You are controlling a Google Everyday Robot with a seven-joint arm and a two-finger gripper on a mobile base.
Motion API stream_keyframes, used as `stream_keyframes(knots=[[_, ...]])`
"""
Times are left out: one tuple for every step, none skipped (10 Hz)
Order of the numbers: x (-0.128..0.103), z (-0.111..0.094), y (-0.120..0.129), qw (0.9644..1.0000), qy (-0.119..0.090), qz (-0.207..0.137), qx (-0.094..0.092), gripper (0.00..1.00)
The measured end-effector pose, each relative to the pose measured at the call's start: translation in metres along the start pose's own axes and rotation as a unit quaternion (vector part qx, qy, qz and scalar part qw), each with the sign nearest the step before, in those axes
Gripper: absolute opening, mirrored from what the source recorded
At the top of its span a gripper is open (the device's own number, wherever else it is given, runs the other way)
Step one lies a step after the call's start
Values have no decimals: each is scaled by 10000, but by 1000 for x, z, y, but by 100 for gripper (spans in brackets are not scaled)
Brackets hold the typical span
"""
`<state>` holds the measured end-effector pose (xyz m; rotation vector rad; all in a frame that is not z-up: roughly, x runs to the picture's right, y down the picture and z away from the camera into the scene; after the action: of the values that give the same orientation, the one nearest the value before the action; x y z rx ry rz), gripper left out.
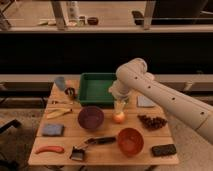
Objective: Place banana in table surface
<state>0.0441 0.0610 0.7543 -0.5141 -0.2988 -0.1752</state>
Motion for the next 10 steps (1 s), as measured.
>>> stream_keyframes(knots=[[-2, 1, -1, 10000, -33, -78, -2, 80], [-1, 0, 0, 9999, -25, -109, -10, 80], [-5, -1, 5, 9998, 7, -204, -74, 80], [-12, -2, 9, 9995, 23, -306, -126, 80], [-30, -1, 14, 9985, 46, -500, -216, 80], [-48, 1, 18, 9975, 68, -640, -293, 80], [-72, 5, 19, 9962, 72, -792, -353, 80], [-92, 9, 20, 9949, 87, -919, -410, 80], [-125, 15, 21, 9925, 88, -1112, -490, 80], [-149, 19, 19, 9908, 88, -1244, -527, 80]])
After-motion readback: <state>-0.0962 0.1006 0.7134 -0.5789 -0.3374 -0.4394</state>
